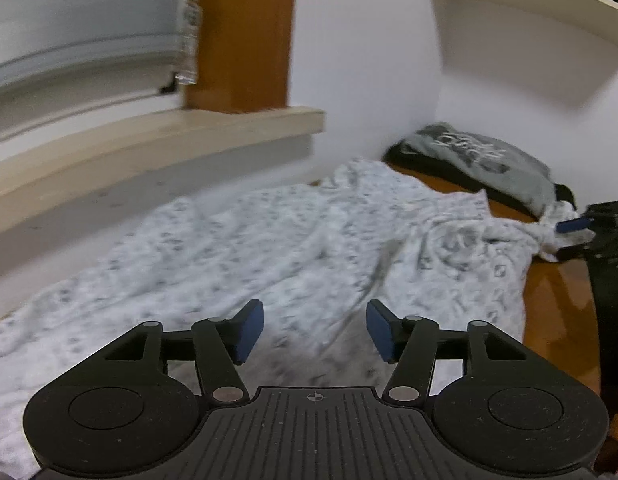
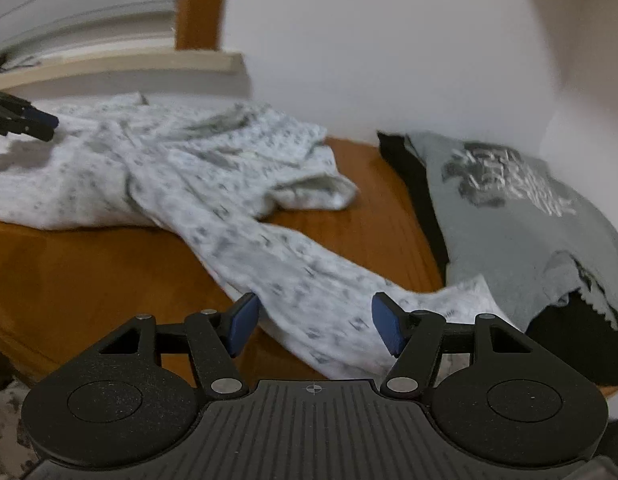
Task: Fold clothes
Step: 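Lift a shirt fold with the right gripper and release it over the shirt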
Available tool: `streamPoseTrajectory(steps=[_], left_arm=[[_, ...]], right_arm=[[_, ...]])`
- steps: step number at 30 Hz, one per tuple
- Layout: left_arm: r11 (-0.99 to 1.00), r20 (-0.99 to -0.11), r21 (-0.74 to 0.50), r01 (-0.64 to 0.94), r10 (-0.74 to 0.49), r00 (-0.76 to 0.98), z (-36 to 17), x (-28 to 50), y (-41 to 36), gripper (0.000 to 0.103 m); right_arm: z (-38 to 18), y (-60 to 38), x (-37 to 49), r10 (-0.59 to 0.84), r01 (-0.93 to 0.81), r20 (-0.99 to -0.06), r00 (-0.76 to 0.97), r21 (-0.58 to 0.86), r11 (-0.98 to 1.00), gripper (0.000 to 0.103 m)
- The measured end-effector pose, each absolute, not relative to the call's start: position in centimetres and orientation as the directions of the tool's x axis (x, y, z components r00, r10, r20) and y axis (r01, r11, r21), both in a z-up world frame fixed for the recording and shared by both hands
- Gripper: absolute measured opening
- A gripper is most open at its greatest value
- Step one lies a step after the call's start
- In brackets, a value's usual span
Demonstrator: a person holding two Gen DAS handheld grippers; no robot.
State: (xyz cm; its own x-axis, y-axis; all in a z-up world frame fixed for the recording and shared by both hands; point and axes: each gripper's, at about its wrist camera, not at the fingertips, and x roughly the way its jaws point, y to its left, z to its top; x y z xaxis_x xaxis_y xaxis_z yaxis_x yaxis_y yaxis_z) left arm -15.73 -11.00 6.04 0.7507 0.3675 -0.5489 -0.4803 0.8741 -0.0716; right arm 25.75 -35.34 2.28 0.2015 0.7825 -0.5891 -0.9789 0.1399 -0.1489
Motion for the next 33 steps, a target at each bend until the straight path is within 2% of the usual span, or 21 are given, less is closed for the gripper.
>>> streamPoseTrajectory(steps=[5,7,8,9,12,18,25,27,29,32,33], left_arm=[[0.887,-0.567,-0.072,-0.455,0.339,0.751,4.2,-14.6,-10.4,0.063],[0.880,-0.578,-0.092,-0.465,0.333,0.745,4.1,-14.6,-9.9,0.064],[0.875,-0.578,-0.097,-0.473,0.338,0.743,4.0,-14.7,-9.7,0.065],[0.870,-0.578,-0.099,-0.482,0.344,0.740,4.0,-14.8,-9.6,0.065],[0.875,-0.570,-0.119,-0.470,0.328,0.753,3.9,-15.0,-9.5,0.066],[0.877,-0.581,-0.096,-0.472,0.335,0.742,3.8,-14.8,-9.6,0.066],[0.867,-0.585,-0.119,-0.484,0.333,0.740,3.5,-15.0,-9.0,0.067],[0.868,-0.587,-0.111,-0.483,0.335,0.737,3.4,-14.9,-9.1,0.067],[0.868,-0.586,-0.112,-0.484,0.335,0.737,3.4,-15.0,-9.1,0.068],[0.867,-0.588,-0.115,-0.485,0.334,0.737,3.4,-15.0,-9.0,0.069],[0.867,-0.590,-0.115,-0.486,0.334,0.735,3.4,-15.0,-9.0,0.069]], right_arm=[[1.4,-34.2,26.3,0.784,-0.983,-0.595,0.179,-0.134,0.124,0.062],[1.4,-33.9,26.6,0.783,-0.988,-0.602,0.154,-0.099,0.119,0.052],[1.5,-33.7,27.0,0.779,-0.991,-0.613,0.132,-0.054,0.125,0.025],[1.6,-33.5,27.2,0.775,-0.990,-0.619,0.124,-0.029,0.134,0.006],[2.2,-32.9,26.2,0.760,-0.971,-0.606,0.237,-0.138,0.193,0.006],[9.0,-28.4,25.0,0.820,-0.911,-0.425,0.384,-0.317,0.263,0.005],[18.1,-16.2,19.4,0.923,-0.879,-0.222,0.314,-0.437,0.194,0.006],[18.7,-13.2,17.6,0.936,-0.880,-0.207,0.284,-0.443,0.169,0.011],[17.8,-11.3,16.2,0.937,-0.888,-0.237,0.257,-0.440,0.132,0.013],[15.7,-10.8,15.8,0.925,-0.917,-0.323,0.200,-0.395,0.060,0.040],[14.9,-11.3,16.1,0.918,-0.926,-0.350,0.189,-0.374,0.048,0.046]])
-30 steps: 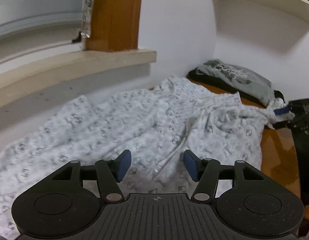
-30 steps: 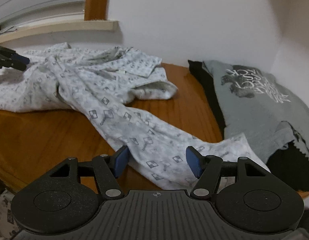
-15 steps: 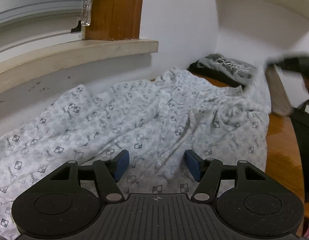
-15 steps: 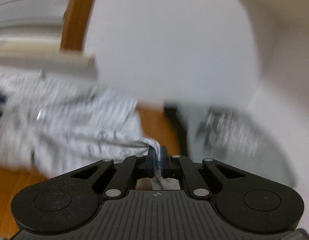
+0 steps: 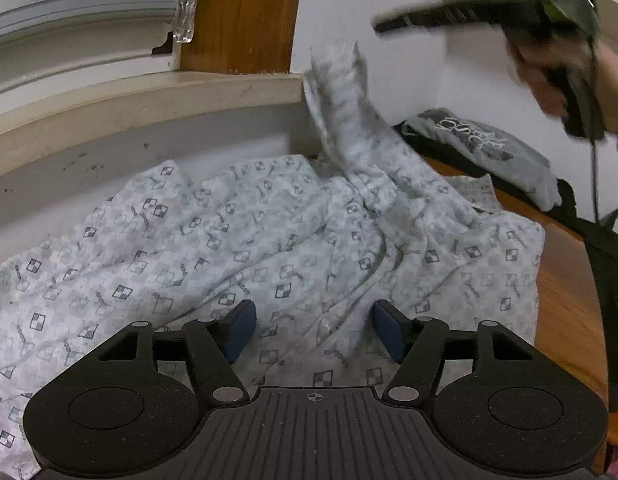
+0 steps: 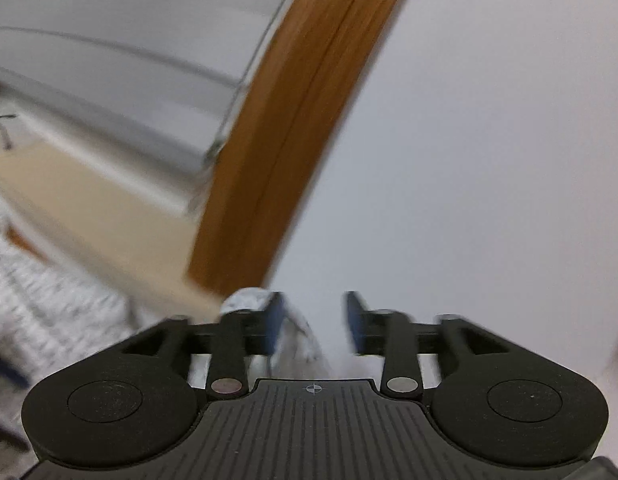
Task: Fold clothes
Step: 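Lift a shirt fold with the right gripper and release it over the shirt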
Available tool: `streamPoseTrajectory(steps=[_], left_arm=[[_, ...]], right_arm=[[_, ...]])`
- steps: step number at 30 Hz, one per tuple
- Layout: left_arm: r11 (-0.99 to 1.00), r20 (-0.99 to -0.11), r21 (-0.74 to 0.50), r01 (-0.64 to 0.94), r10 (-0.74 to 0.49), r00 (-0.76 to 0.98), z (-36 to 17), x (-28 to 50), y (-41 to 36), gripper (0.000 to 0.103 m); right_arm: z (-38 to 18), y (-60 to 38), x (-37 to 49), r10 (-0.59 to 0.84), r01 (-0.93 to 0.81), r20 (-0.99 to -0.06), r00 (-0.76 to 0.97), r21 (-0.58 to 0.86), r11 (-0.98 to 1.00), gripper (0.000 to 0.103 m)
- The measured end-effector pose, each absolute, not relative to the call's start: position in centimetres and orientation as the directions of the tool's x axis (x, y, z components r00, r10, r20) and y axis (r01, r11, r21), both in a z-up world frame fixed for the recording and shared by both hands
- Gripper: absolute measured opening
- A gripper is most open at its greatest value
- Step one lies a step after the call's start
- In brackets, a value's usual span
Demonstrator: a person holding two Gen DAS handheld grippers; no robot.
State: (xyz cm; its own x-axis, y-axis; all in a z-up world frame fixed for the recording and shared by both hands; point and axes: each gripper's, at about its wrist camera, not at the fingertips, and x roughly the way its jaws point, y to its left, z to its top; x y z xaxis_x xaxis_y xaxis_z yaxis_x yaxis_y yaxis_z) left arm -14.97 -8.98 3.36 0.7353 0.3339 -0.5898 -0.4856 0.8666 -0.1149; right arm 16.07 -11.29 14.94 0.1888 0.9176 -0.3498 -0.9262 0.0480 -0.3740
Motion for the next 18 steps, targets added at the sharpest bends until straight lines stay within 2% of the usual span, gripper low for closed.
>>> streamPoseTrajectory(steps=[3,8,13,17,18], left_arm=[[0.868,-0.593,-0.107,-0.485,0.336,0.732,3.3,-14.9,-9.1,0.071],[0.868,-0.591,-0.098,-0.487,0.343,0.730,3.3,-14.8,-9.2,0.071],[0.863,-0.588,-0.122,-0.491,0.336,0.736,3.3,-15.0,-8.9,0.071],[0.857,-0.580,-0.144,-0.494,0.331,0.744,3.3,-15.3,-8.8,0.071],[0.857,-0.577,-0.145,-0.495,0.333,0.746,3.4,-15.3,-8.8,0.071]], right_arm=[[12.8,-13.2,17.7,0.889,-0.953,-0.429,0.162,-0.302,0.028,0.046],[8.5,-15.9,21.2,0.821,-0.995,-0.565,0.077,-0.092,0.030,0.046],[6.1,-17.7,20.7,0.798,-0.996,-0.601,-0.046,0.092,0.011,0.046],[5.3,-16.5,19.0,0.743,-0.993,-0.664,-0.086,0.118,-0.009,0.046],[5.2,-16.3,18.8,0.731,-0.994,-0.677,-0.082,0.107,-0.013,0.041]])
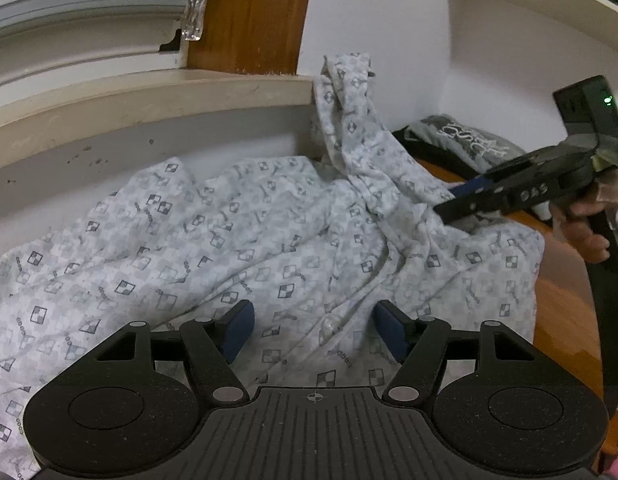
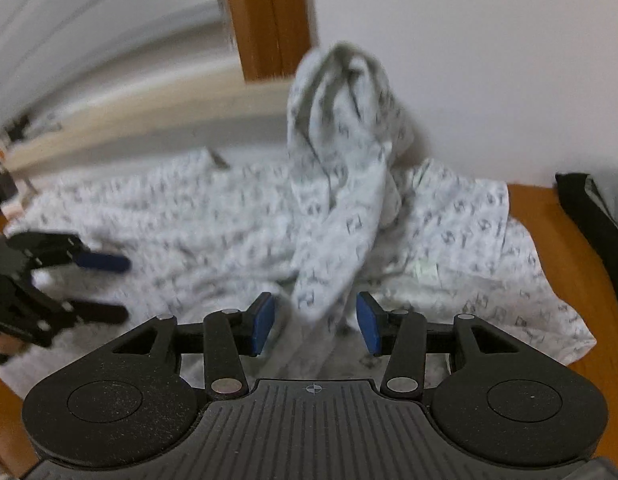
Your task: Fold clothes
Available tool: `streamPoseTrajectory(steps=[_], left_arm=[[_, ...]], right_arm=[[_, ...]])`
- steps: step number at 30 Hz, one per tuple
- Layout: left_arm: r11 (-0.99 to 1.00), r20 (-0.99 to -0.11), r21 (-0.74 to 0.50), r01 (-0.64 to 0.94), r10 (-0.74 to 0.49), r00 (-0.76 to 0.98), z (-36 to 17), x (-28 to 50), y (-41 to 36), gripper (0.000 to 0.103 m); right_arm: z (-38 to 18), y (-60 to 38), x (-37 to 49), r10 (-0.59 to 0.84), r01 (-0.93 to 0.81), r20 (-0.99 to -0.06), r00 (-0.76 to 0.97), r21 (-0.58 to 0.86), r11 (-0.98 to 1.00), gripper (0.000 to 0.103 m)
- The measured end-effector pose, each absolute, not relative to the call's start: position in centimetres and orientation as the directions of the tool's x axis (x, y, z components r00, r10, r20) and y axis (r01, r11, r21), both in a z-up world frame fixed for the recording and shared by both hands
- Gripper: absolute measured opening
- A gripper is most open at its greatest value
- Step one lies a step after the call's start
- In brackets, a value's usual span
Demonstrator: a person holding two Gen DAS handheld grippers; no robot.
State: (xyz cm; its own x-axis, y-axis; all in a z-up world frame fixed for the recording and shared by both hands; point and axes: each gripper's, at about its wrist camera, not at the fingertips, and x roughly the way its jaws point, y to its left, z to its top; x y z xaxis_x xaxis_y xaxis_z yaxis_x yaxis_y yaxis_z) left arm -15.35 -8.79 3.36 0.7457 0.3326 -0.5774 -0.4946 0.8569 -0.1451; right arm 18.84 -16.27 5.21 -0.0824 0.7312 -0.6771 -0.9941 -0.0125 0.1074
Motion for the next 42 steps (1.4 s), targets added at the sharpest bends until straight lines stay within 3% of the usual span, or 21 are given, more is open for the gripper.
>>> streamPoseTrajectory(steps=[1,2,5,7,10,12,16,18,19,29,34,42], left_arm=[[0.856,-0.575,-0.146,-0.495,0.334,0.747,3.4,-15.4,-8.8,0.071],[0.856,-0.573,-0.148,-0.496,0.334,0.748,3.4,-15.4,-8.8,0.071],[0.853,-0.568,-0.157,-0.497,0.334,0.752,3.4,-15.6,-8.8,0.071],[0.854,-0.562,-0.158,-0.496,0.335,0.756,3.5,-15.6,-8.8,0.071],[0.853,-0.562,-0.163,-0.496,0.332,0.757,3.6,-15.8,-8.8,0.071],[0.853,-0.570,-0.166,-0.495,0.326,0.754,3.5,-15.7,-8.7,0.072],[0.856,-0.578,-0.169,-0.489,0.316,0.753,3.6,-15.9,-8.7,0.072],[0.858,-0.580,-0.160,-0.487,0.318,0.750,3.6,-15.8,-8.8,0.073],[0.859,-0.581,-0.157,-0.486,0.317,0.749,3.6,-15.9,-8.8,0.073],[0.869,-0.593,-0.135,-0.476,0.314,0.742,3.6,-16.1,-9.2,0.074],[0.871,-0.590,-0.154,-0.466,0.297,0.751,3.6,-16.5,-9.1,0.074],[0.863,-0.578,-0.205,-0.462,0.274,0.769,3.6,-16.9,-8.6,0.074]], right_arm=[[5.3,-16.0,18.7,0.725,-0.994,-0.683,-0.089,0.105,-0.024,0.032],[5.4,-15.7,18.5,0.721,-0.995,-0.687,-0.092,0.098,-0.033,0.006],[7.6,-14.9,17.7,0.777,-0.999,-0.628,-0.044,0.016,-0.044,0.004],[10.3,-14.2,17.2,0.842,-0.999,-0.539,-0.009,-0.024,-0.026,0.004],[12.5,-13.2,16.4,0.909,-0.998,-0.415,-0.046,-0.011,-0.056,0.004],[12.2,-12.4,14.7,0.923,-0.995,-0.381,-0.051,-0.065,-0.082,0.005],[9.9,-11.8,13.6,0.885,-0.989,-0.463,-0.054,-0.097,-0.111,0.015],[9.1,-12.8,14.6,0.872,-0.991,-0.488,-0.042,-0.087,-0.097,0.028],[8.8,-13.6,15.4,0.869,-0.994,-0.494,-0.031,-0.077,-0.079,0.029],[4.5,-24.0,21.8,0.777,-1.000,-0.630,-0.003,0.002,-0.002,0.034],[3.3,-25.7,20.9,0.771,-0.997,-0.633,-0.068,0.017,-0.074,0.040],[2.6,-24.0,21.7,0.722,-0.983,-0.667,-0.183,0.108,-0.149,0.041]])
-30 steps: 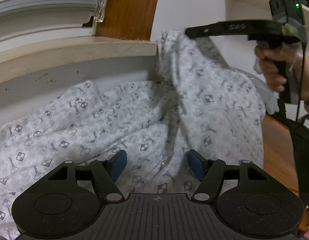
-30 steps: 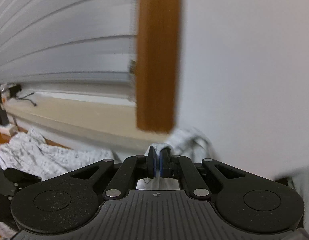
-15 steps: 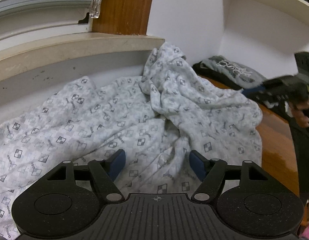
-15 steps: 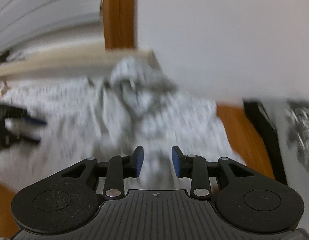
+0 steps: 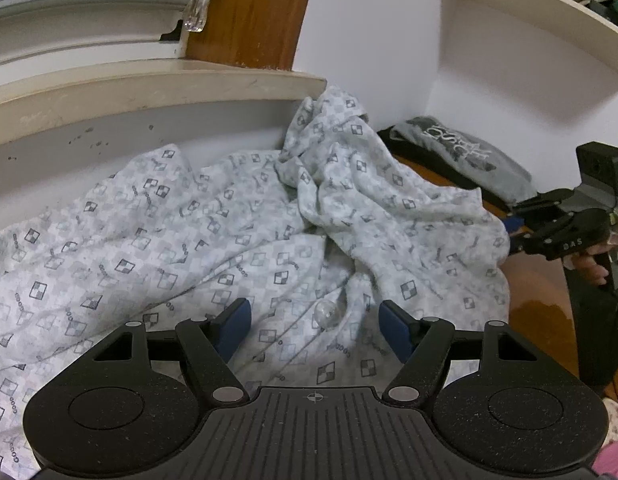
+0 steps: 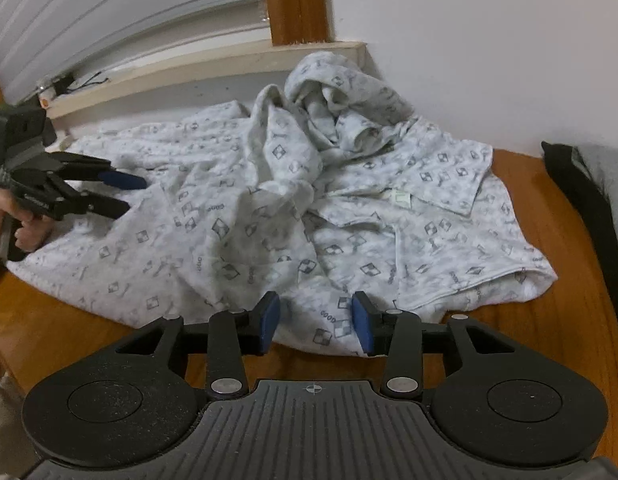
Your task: Fold clothes
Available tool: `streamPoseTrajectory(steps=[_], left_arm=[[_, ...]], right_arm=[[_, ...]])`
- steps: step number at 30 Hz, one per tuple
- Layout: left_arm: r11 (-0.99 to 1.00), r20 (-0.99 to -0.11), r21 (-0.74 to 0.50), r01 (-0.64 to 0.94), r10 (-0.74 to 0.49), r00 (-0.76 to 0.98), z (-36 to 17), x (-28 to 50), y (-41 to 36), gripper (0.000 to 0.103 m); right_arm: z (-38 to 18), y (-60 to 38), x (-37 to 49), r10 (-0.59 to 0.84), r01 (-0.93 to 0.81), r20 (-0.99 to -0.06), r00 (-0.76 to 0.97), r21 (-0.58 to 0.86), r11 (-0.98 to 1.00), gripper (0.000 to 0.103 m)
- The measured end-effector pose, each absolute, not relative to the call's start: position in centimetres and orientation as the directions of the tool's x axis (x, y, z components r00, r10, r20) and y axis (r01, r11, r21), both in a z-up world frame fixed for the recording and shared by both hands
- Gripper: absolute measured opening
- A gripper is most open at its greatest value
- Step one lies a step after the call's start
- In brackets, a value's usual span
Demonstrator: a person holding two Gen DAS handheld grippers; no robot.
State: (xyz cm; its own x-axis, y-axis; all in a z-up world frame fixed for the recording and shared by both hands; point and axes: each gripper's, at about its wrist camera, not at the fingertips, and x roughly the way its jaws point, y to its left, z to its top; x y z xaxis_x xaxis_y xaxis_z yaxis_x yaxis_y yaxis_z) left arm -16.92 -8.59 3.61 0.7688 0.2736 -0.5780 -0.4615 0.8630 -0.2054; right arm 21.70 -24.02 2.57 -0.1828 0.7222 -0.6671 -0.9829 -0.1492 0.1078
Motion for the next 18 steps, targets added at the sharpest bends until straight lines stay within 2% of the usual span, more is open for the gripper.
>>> streamPoseTrajectory(steps=[2,3,4,5,8,11,16,18], left_arm=[[0.865,-0.580,-0.198,-0.462,0.276,0.766,3.6,-16.8,-8.6,0.074],[0.865,-0.580,-0.195,-0.462,0.277,0.766,3.5,-16.8,-8.6,0.074],[0.865,-0.580,-0.195,-0.462,0.278,0.766,3.5,-16.8,-8.6,0.074],[0.865,-0.580,-0.196,-0.462,0.278,0.766,3.5,-16.8,-8.6,0.074],[0.864,-0.577,-0.203,-0.462,0.276,0.769,3.4,-16.8,-8.5,0.074],[0.864,-0.578,-0.199,-0.463,0.278,0.768,3.3,-16.8,-8.5,0.074],[0.866,-0.581,-0.184,-0.465,0.285,0.762,3.3,-16.7,-8.6,0.075],[0.867,-0.582,-0.183,-0.464,0.285,0.762,3.3,-16.7,-8.6,0.075]], right_arm=[[2.3,-24.1,21.8,0.713,-0.980,-0.673,-0.199,0.121,-0.160,0.041],[2.2,-24.1,21.7,0.707,-0.980,-0.679,-0.196,0.113,-0.162,0.035],[2.2,-24.2,21.7,0.709,-0.982,-0.681,-0.187,0.098,-0.165,0.026],[2.3,-24.3,21.7,0.712,-0.983,-0.679,-0.176,0.086,-0.162,0.010],[4.0,-25.5,22.0,0.755,-0.992,-0.647,-0.104,0.013,-0.126,0.007],[6.8,-27.5,23.9,0.791,-0.997,-0.608,-0.066,0.015,-0.072,0.004],[6.2,-28.9,25.4,0.729,-0.999,-0.684,0.037,-0.052,0.002,0.006],[6.3,-29.1,25.7,0.734,-1.000,-0.678,0.030,-0.024,0.019,0.006]])
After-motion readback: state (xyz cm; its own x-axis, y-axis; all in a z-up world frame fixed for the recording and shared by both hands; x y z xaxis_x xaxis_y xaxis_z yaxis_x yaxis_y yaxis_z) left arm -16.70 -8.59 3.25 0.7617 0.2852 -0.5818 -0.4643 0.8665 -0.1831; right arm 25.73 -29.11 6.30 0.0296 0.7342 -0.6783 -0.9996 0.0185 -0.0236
